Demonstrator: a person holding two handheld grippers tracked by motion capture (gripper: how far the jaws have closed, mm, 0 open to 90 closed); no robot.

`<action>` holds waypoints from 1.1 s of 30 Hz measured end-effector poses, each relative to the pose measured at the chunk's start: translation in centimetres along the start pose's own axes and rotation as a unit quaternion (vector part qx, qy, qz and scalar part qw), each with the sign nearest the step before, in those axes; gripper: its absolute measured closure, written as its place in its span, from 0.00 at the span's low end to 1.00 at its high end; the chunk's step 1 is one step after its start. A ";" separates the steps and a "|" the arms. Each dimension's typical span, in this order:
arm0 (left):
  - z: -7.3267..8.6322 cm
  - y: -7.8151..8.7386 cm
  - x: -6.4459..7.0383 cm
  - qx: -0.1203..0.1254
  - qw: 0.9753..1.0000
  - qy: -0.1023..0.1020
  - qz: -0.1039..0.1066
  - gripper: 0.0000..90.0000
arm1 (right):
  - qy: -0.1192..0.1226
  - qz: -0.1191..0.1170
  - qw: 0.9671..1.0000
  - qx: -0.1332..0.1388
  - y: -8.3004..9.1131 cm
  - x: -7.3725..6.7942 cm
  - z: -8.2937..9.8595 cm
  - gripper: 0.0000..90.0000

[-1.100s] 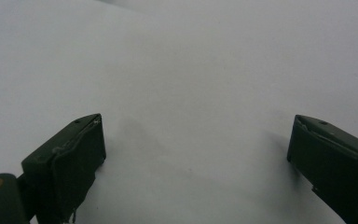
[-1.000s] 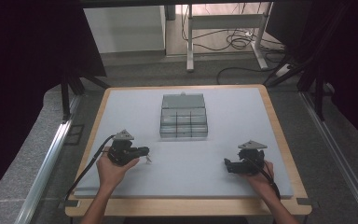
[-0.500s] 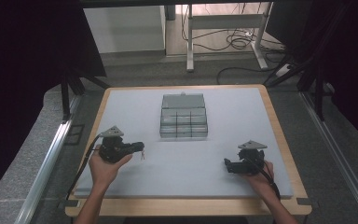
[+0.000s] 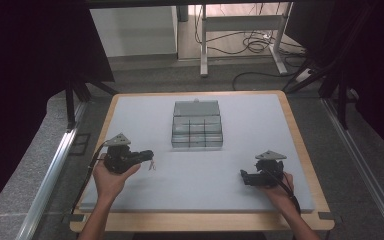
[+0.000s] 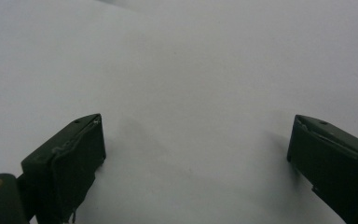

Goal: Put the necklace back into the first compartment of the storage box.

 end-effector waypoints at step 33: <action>-2.8 0.3 0.1 0.004 1.000 -0.008 0.002 0.97 | -0.001 0.000 1.000 0.000 0.0 0.0 0.0 0.04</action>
Point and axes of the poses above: each handheld gripper's, and its own axes: y roughly backward along the jaws, z roughly out of its underside, x roughly to its right, the point moved 9 cm from there along -y, roughly forward along the jaws, and after that the axes turned 5 degrees about -x, right-handed, at the moved point
